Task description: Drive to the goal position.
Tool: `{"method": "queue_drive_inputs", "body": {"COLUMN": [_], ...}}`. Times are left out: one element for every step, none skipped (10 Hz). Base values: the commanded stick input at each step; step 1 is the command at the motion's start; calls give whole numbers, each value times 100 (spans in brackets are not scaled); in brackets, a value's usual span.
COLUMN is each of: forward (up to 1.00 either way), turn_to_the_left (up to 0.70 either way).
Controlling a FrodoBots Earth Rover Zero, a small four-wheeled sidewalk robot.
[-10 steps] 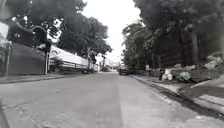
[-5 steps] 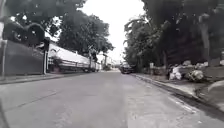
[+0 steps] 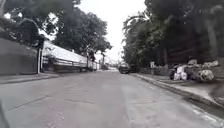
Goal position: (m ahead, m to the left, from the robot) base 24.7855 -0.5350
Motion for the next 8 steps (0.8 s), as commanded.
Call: {"method": "queue_drive_inputs", "body": {"forward": [96,96,97,97,97,96,97,97], "turn_to_the_left": [-26,-34,-22,-11,0,-2,-28,-39]}}
